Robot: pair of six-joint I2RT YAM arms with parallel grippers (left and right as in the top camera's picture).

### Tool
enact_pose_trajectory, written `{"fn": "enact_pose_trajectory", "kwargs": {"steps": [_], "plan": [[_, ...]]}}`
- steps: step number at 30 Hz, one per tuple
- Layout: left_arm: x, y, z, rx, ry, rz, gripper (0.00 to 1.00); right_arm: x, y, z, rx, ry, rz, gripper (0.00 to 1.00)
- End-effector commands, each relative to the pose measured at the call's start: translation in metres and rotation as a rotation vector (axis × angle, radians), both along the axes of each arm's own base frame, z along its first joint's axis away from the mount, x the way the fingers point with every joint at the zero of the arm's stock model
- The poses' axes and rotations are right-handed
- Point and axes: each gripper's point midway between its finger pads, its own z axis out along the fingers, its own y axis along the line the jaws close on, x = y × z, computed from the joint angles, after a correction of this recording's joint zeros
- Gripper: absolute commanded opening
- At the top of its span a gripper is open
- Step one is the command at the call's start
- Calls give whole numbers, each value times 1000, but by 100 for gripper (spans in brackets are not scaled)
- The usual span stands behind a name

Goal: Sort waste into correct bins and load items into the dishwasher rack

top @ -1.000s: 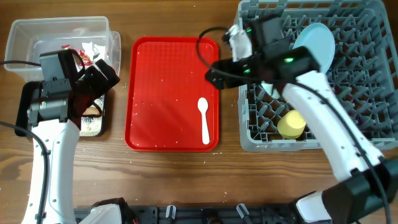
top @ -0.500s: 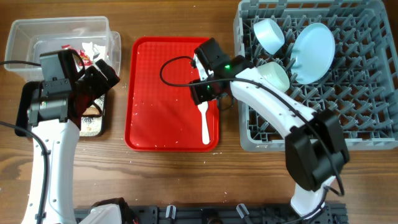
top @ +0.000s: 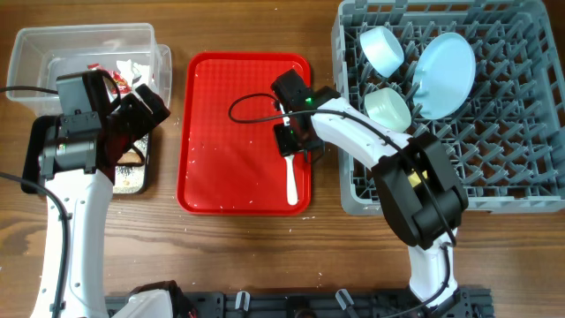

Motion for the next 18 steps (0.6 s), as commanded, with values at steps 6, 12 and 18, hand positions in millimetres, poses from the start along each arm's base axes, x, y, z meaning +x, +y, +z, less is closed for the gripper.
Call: {"fn": "enact_pose_trajectory", "kwargs": {"steps": [6, 12, 18], "plan": [[3, -3, 8, 8, -22, -30, 100, -16, -2, -17, -8, 82, -18, 4], [3, -3, 8, 8, -22, -30, 100, 18, -2, 115, 70, -144, -22, 4], [3, -3, 8, 8, -22, -30, 100, 29, -203, 277, -40, -495, -720, 4]]}}
